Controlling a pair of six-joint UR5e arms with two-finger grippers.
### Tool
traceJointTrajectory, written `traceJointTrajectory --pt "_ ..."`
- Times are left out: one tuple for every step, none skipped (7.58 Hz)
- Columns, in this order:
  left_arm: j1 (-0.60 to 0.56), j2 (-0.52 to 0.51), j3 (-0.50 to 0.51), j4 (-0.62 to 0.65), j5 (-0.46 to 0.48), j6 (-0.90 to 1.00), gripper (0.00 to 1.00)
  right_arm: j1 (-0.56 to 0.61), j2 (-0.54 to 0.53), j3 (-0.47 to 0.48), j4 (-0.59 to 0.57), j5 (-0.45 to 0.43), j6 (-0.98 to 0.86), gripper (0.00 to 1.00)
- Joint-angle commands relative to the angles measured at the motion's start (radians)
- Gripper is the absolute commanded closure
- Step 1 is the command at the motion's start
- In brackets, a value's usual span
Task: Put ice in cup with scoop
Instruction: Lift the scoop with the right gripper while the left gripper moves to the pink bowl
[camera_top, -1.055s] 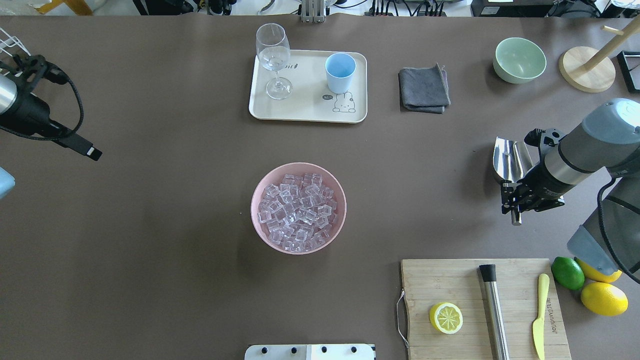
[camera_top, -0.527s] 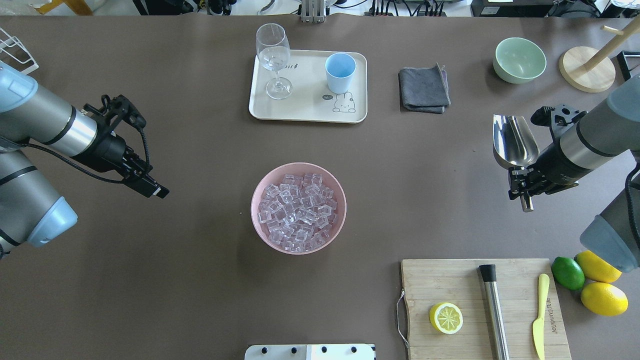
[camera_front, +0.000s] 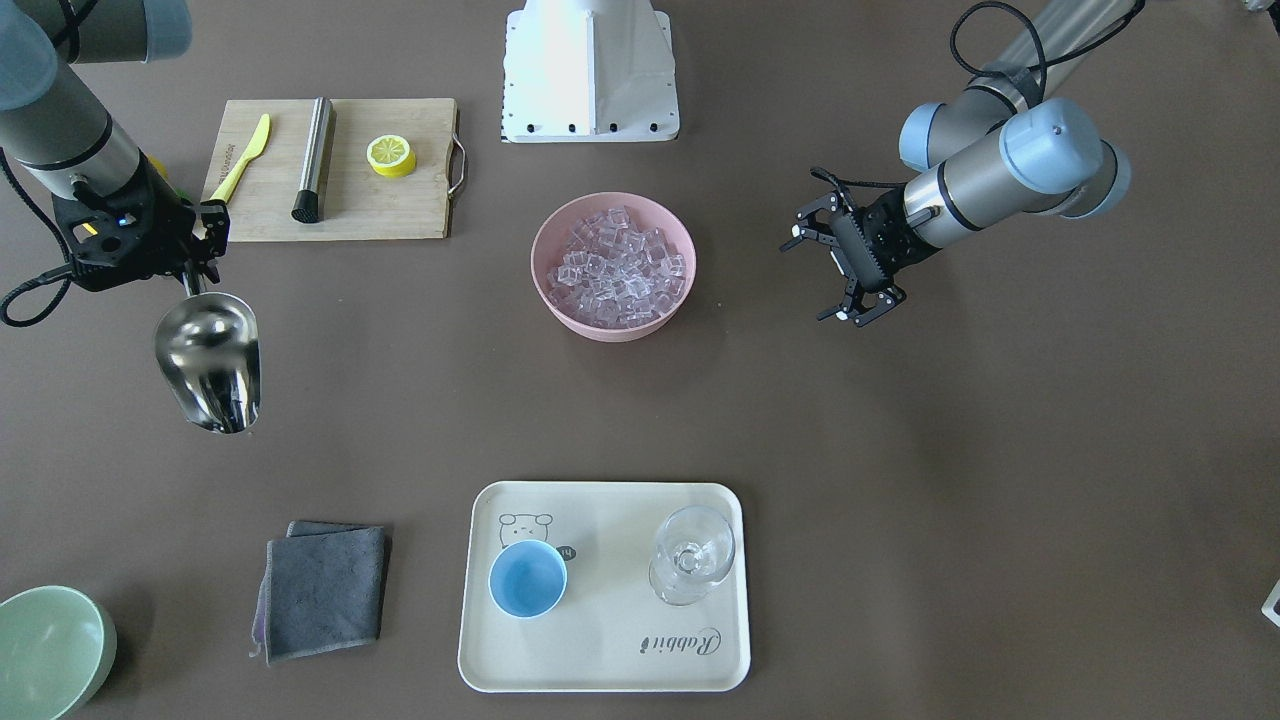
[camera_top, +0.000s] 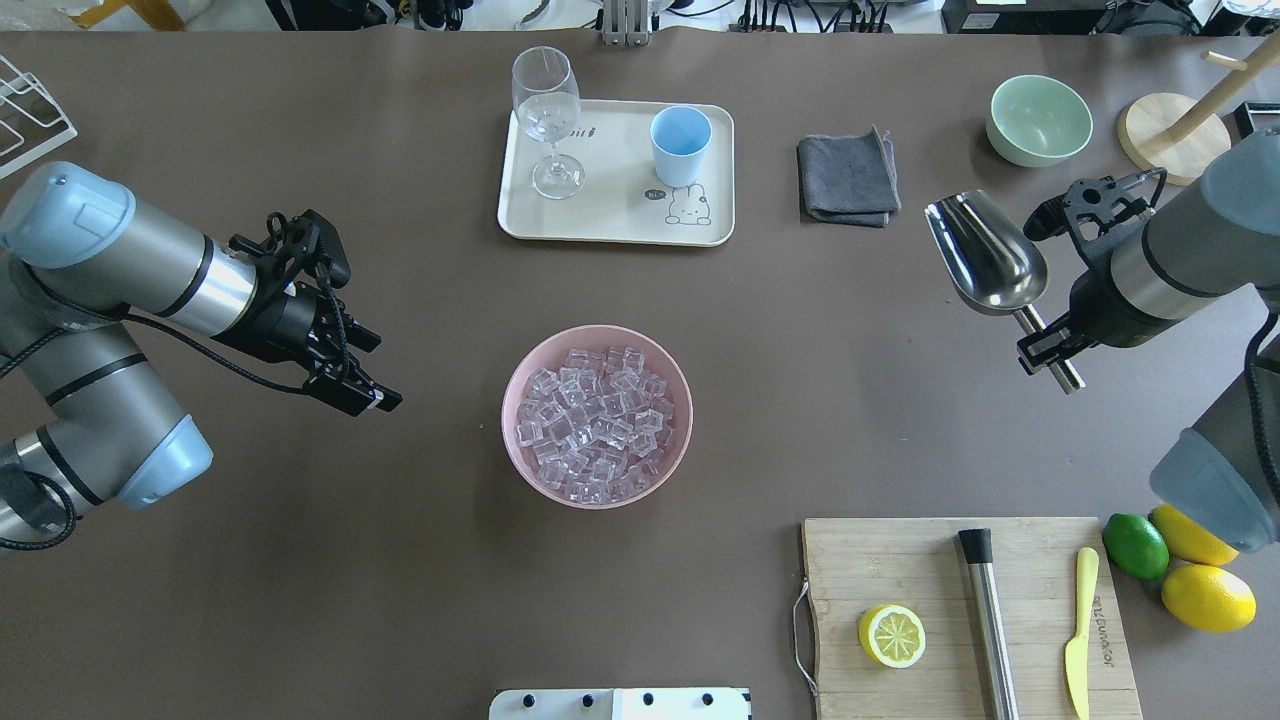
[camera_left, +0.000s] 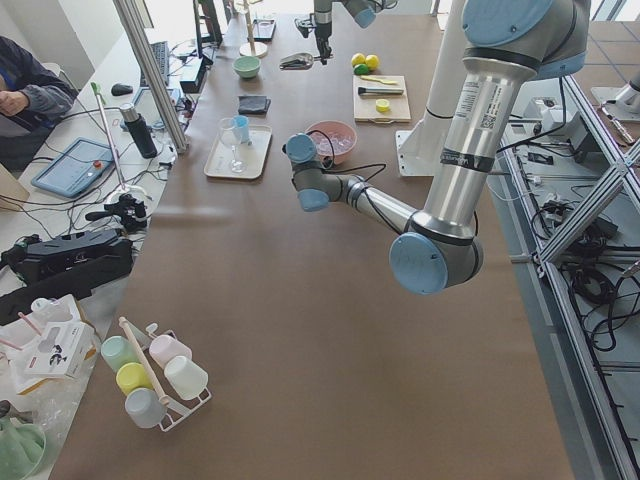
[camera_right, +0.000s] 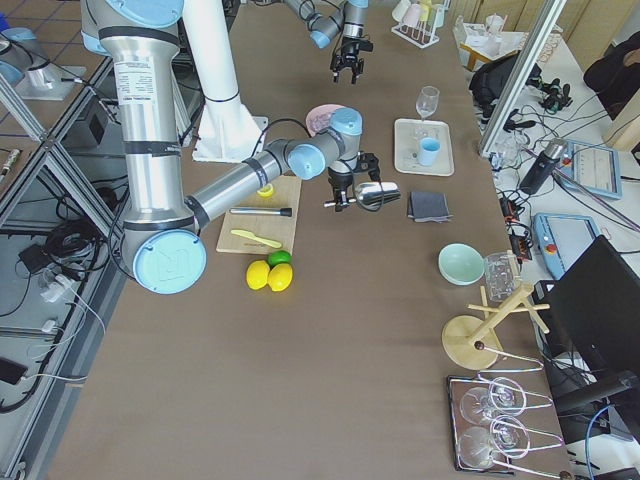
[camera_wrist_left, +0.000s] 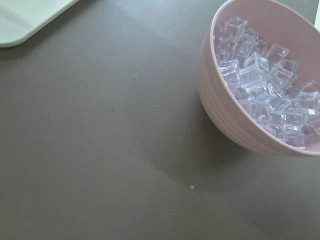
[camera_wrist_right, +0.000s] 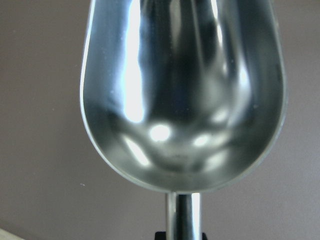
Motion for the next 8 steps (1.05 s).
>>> traceJointTrajectory --pt "0.062 -0.007 0.022 -0.098 0.127 0.094 0.02 -0.129 0.018 0.122 -0.177 -0.191 -0.39 1.0" --pt "0.079 -0.024 0.04 -0.128 0.132 0.187 0.02 -0.162 0.108 0.136 -0.309 -0.222 -0.525 1.0" --pt "0.092 -0.025 0.048 -0.175 0.145 0.213 0.02 -0.165 0.212 0.15 -0.483 -0.245 -0.676 1.0" --pt "0.143 -0.027 0.067 -0.264 0.223 0.213 0.02 -0.17 0.283 0.155 -0.6 -0.284 -0.805 1.0" --pt "0.178 -0.033 0.096 -0.336 0.28 0.216 0.02 -0.171 0.3 0.165 -0.634 -0.284 -0.883 1.0" --pt "0.192 -0.044 0.137 -0.405 0.299 0.252 0.02 -0.17 0.329 0.174 -0.702 -0.284 -0.93 1.0" --pt "0.195 -0.07 0.2 -0.477 0.303 0.336 0.02 -0.171 0.416 0.161 -0.827 -0.285 -0.997 1.0" --pt "0.2 -0.081 0.217 -0.485 0.303 0.346 0.02 -0.185 0.484 0.161 -0.92 -0.314 -1.089 1.0"
